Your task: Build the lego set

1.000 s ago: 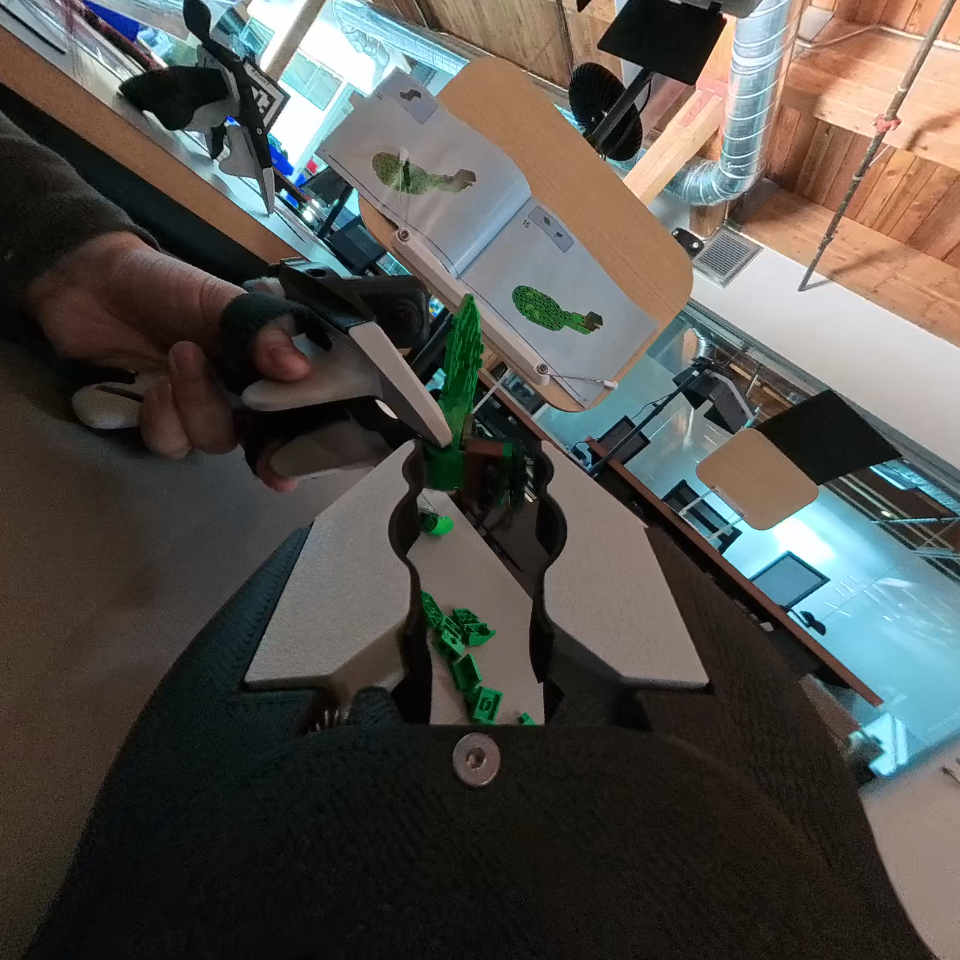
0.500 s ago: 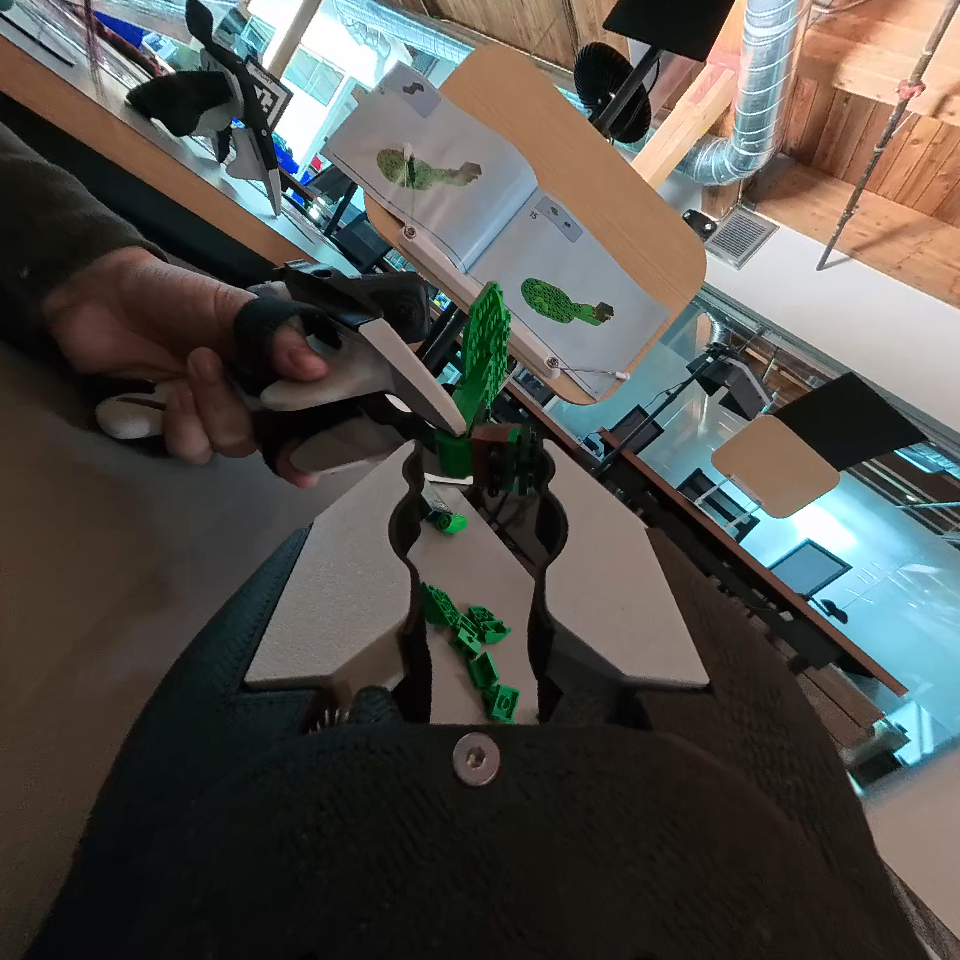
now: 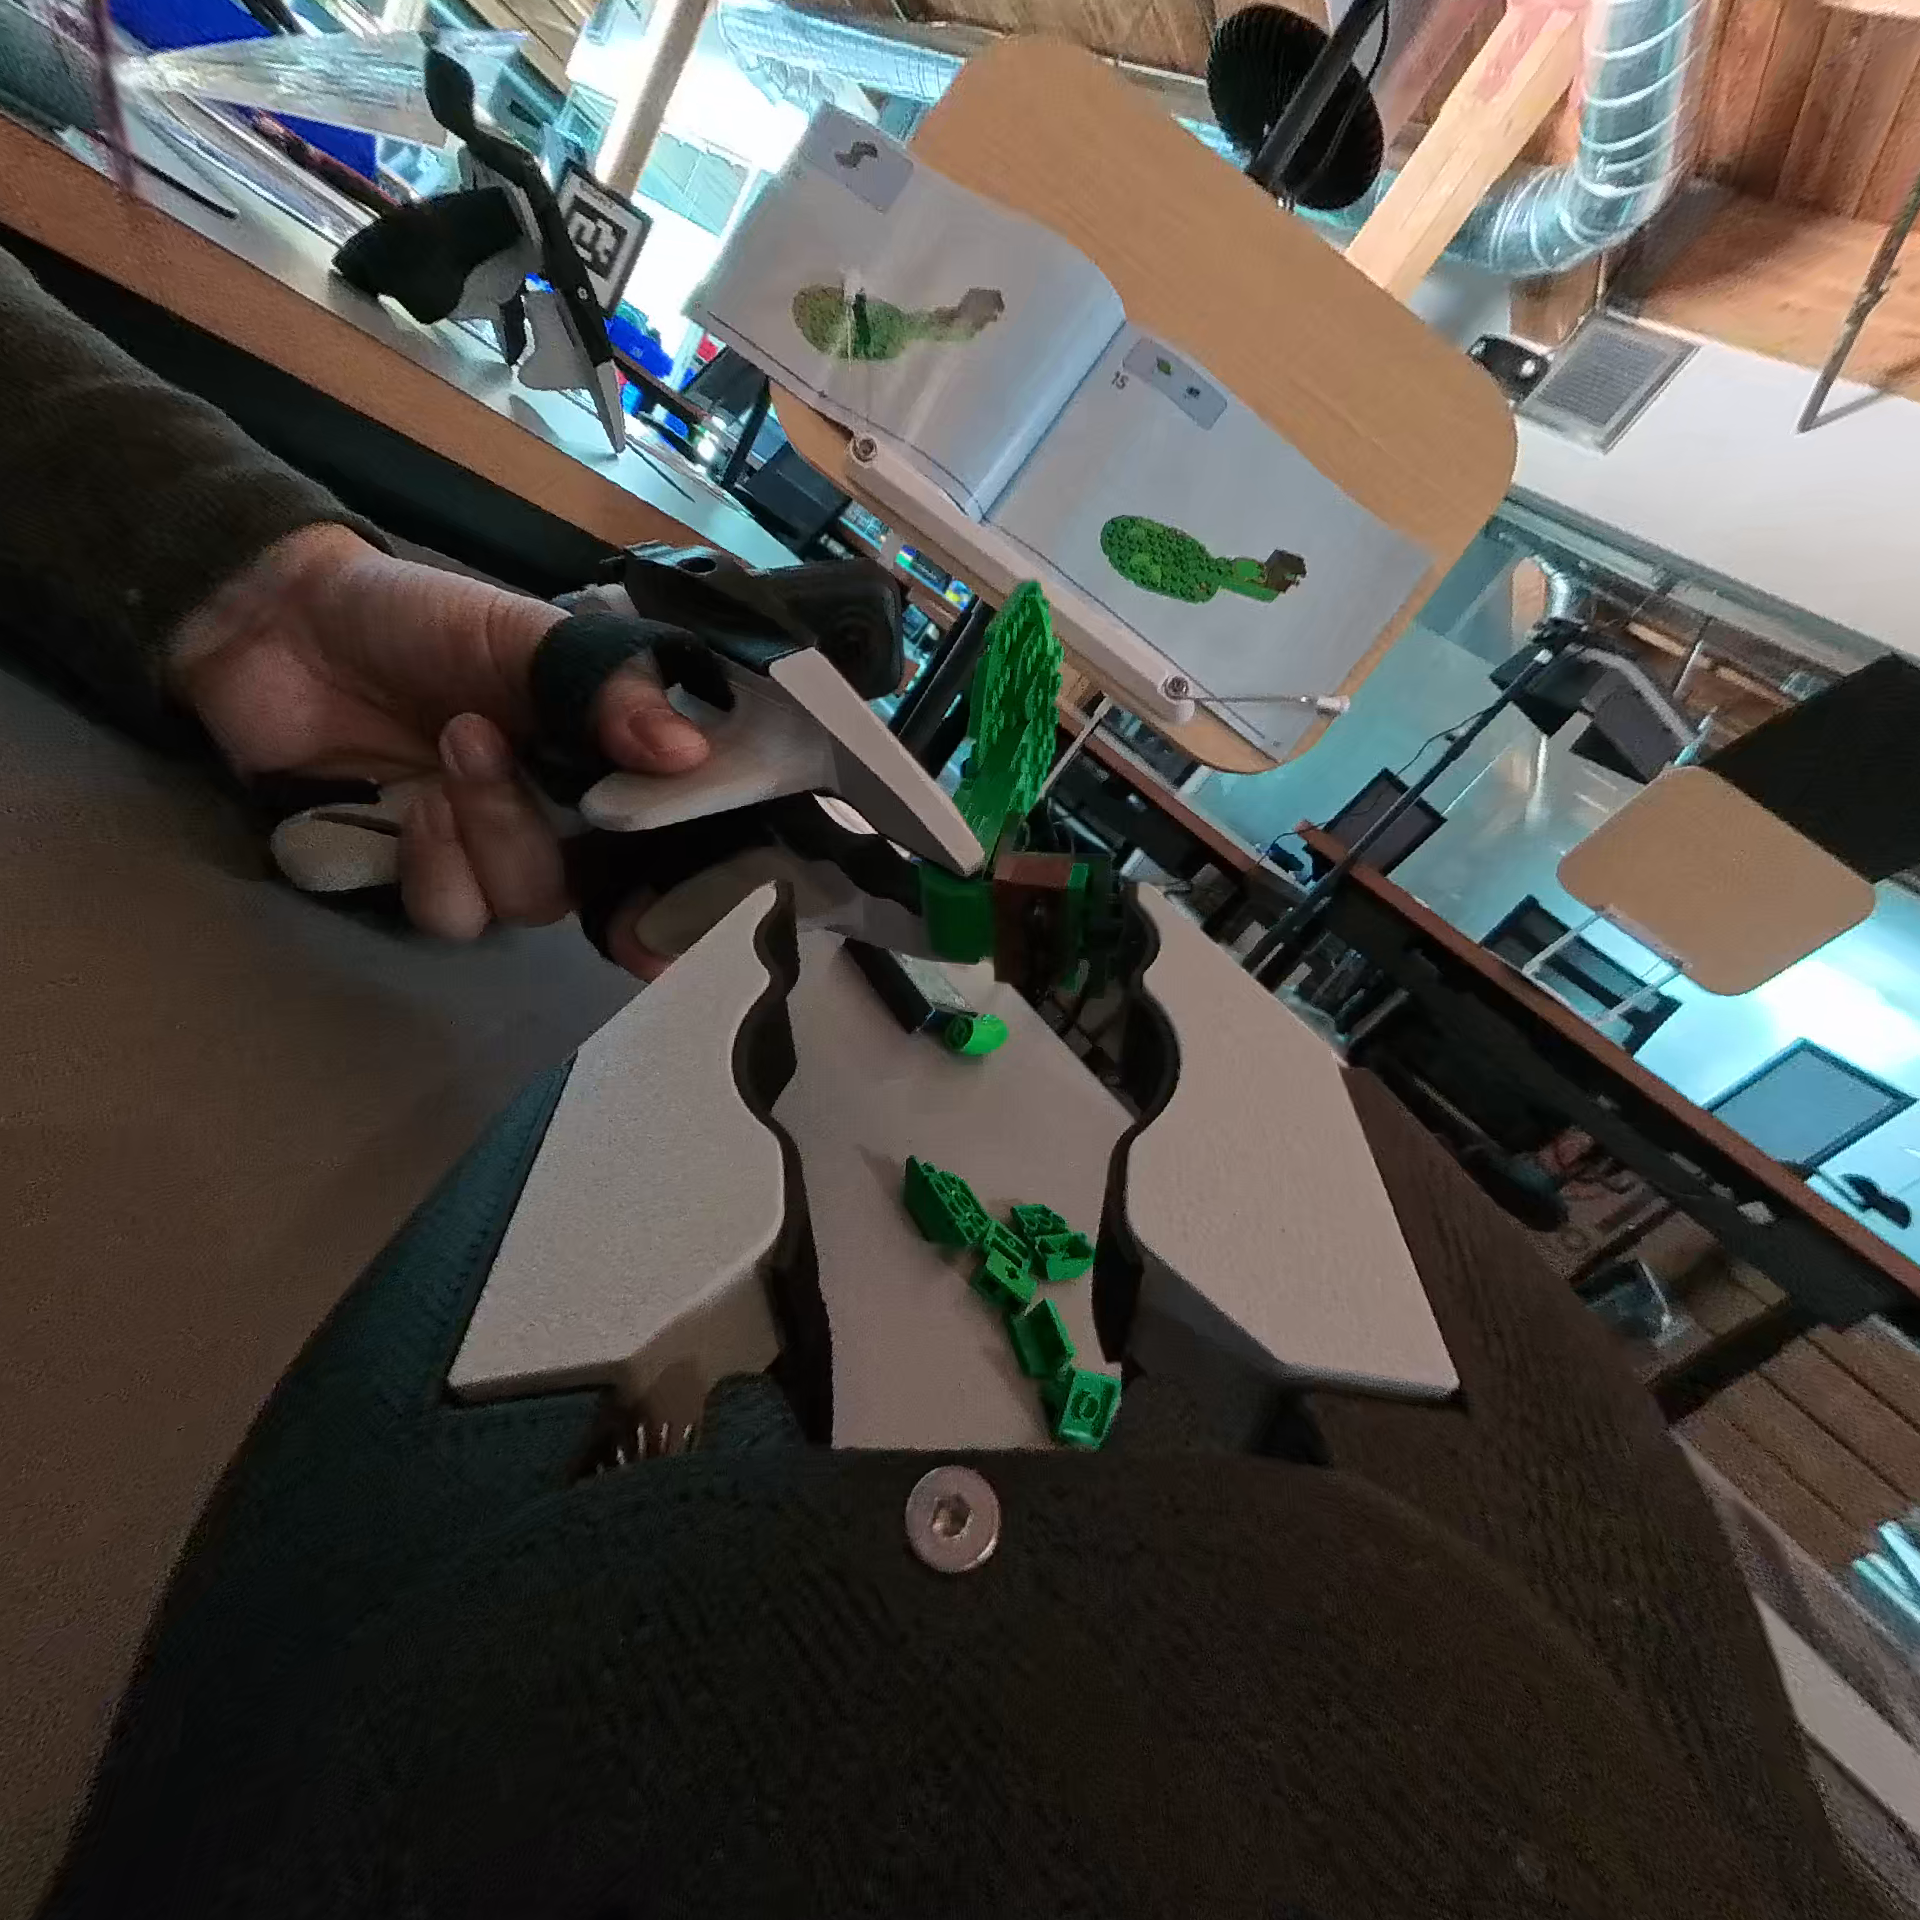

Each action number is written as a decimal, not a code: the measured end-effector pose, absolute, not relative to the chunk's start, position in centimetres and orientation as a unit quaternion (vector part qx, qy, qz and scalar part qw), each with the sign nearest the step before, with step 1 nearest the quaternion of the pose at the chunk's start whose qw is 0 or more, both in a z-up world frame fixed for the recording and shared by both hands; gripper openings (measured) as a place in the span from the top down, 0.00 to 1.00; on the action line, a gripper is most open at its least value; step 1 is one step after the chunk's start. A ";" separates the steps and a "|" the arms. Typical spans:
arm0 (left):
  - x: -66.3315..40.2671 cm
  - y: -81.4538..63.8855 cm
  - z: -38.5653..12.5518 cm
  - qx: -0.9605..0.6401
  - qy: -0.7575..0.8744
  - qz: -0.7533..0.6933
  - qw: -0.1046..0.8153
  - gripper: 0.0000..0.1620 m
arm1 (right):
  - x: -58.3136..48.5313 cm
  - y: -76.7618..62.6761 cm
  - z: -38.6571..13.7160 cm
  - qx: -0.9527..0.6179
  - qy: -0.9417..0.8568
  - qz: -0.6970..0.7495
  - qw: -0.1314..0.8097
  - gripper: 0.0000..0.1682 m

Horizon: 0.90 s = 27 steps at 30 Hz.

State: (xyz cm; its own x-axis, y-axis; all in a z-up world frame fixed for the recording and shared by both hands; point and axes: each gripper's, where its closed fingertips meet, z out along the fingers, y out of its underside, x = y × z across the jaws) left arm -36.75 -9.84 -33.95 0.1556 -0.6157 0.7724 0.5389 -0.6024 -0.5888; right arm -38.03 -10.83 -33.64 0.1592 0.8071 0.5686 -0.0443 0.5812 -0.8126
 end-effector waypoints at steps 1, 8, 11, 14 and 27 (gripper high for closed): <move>-36.8 -9.7 -34.1 -0.619 0.026 -0.647 0.445 0.91 | -38.1 -10.7 -33.7 -0.340 -0.569 0.314 0.679 0.64; -37.5 -9.4 -33.9 -0.606 0.002 -0.664 0.438 0.91 | -37.8 -10.5 -33.2 -0.323 -0.562 0.296 0.701 0.68; -37.5 -9.3 -33.9 -0.604 0.000 -0.666 0.438 0.91 | -37.8 -10.5 -33.2 -0.320 -0.563 0.291 0.704 0.70; -37.5 -9.4 -33.9 -0.606 0.002 -0.664 0.438 0.91 | -37.7 -10.4 -33.2 -0.320 -0.561 0.291 0.706 0.71; -35.9 -10.0 -34.6 -0.641 0.058 -0.623 0.445 0.91 | -37.8 -10.1 -33.5 -0.346 -0.558 0.321 0.683 0.74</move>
